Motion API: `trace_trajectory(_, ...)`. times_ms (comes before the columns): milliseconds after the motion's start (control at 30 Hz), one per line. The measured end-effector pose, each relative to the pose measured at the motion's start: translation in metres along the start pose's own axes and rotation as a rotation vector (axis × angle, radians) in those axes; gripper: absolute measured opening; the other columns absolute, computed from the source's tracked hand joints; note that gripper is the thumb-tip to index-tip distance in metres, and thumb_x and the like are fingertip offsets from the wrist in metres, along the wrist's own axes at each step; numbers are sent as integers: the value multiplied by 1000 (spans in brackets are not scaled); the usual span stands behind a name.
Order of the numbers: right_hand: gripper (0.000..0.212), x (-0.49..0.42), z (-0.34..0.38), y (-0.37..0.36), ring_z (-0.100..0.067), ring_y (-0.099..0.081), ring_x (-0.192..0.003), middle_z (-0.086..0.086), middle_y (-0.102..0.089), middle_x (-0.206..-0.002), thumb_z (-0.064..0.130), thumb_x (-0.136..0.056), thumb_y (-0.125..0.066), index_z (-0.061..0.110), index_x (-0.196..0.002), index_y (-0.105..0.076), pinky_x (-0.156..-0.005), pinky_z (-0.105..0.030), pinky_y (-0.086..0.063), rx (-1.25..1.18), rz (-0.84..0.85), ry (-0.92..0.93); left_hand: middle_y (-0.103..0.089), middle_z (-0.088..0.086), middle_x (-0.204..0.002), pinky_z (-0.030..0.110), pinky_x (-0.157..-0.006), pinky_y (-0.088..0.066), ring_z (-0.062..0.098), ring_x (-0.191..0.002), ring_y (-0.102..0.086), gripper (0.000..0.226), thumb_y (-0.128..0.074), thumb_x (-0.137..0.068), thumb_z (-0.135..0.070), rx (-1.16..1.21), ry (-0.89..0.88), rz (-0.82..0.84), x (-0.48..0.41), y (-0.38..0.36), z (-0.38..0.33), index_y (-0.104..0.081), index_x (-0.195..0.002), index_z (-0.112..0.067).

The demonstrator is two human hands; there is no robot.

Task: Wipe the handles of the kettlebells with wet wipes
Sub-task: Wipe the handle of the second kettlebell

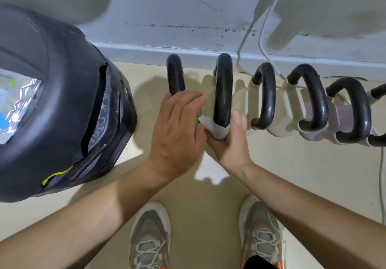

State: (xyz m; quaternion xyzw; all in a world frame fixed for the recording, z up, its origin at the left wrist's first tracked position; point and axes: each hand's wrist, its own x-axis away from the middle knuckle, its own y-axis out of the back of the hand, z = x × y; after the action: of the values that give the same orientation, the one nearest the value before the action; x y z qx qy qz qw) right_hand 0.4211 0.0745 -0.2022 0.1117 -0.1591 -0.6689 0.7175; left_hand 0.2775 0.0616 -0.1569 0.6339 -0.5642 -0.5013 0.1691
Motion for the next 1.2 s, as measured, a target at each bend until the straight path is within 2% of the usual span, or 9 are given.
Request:
trace_trajectory(133, 32, -6, 24, -11, -16, -67, -98, -1, -73, -103, 42, -77, -83, 23, -101, -75, -81, -32, -56, -461, -32, -402, -57, 18, -125, 58, -98, -43, 37, -117, -55, 49, -64, -79, 5, 231, 43, -121, 19, 5, -20, -48, -124, -5)
trace_trajectory(300, 21, -36, 41, 10, -7, -67, -90, 6, -69, -108, 29, -91, -76, 18, -107, -66, -59, -12, -52, -650, 126, -624, -53, 13, -126, 52, -96, -46, 32, -115, -54, 46, -58, -82, -1, 330, 151, -107, 31, 3, -30, -46, -126, -6)
trace_trajectory(467, 29, -13, 22, -8, -22, -63, -107, 17, -63, -98, 52, -74, -74, 28, -91, -69, -86, -46, -57, -228, -44, -311, -53, 8, -121, 28, -97, -42, 27, -108, -54, 36, -54, -88, -7, 430, 454, -173, 40, 0, -46, -48, -123, -3)
trace_trajectory(533, 27, -3, 5, -7, -26, -49, -123, 42, -43, -104, 45, -77, -78, 55, -93, -58, -99, -43, -52, -58, -25, -139, -55, -2, -116, 24, -90, -43, 17, -108, -54, 30, -53, -89, -5, 537, 724, -120, 41, -1, -61, -50, -117, -15)
trace_trajectory(633, 23, 0, -13, -1, -19, -35, -126, 33, -33, -104, 41, -84, -77, 47, -90, -55, -106, -43, -46, 125, 59, -53, -59, -17, -116, 21, -91, -45, 0, -110, -54, 34, -51, -95, -2, 657, 1009, 53, 41, -9, -71, -55, -120, -26)
trace_trajectory(767, 37, 1, -15, 6, -24, -38, -129, 4, -37, -132, 28, -82, -78, 24, -113, -59, -110, -41, -42, 224, 96, -89, -56, -17, -123, 20, -103, -42, -2, -117, -51, 49, -47, -94, 0, 670, 1001, 132, 38, -17, -74, -53, -135, -27)
trace_trajectory(933, 78, 25, -8, 30, -6, -18, -136, 17, -20, -143, 39, -79, -73, 34, -147, -35, -102, -2, -15, 178, 339, -178, -45, -21, -140, 20, -109, -37, -9, -126, -42, 57, -47, -99, -11, 689, 1013, 193, 40, -26, -90, -34, -151, -31)
trace_trajectory(1067, 90, 55, -18, 44, -9, -19, -142, 8, -19, -154, 28, -83, -66, 41, -158, -17, -113, -10, -17, 158, 398, -155, -24, -18, -157, 21, -114, -32, -5, -141, -29, 77, -49, -94, -13, 719, 989, 224, 42, -35, -103, -10, -156, -37)
trace_trajectory(1200, 79, 65, -27, 48, -3, -22, -143, 13, -25, -152, 3, -93, -64, 37, -156, -32, -112, -15, -33, 138, 337, -123, -25, -16, -157, 9, -105, -32, -7, -137, -31, 77, -49, -93, -15, 719, 980, 203, 38, -41, -101, -11, -155, -36)
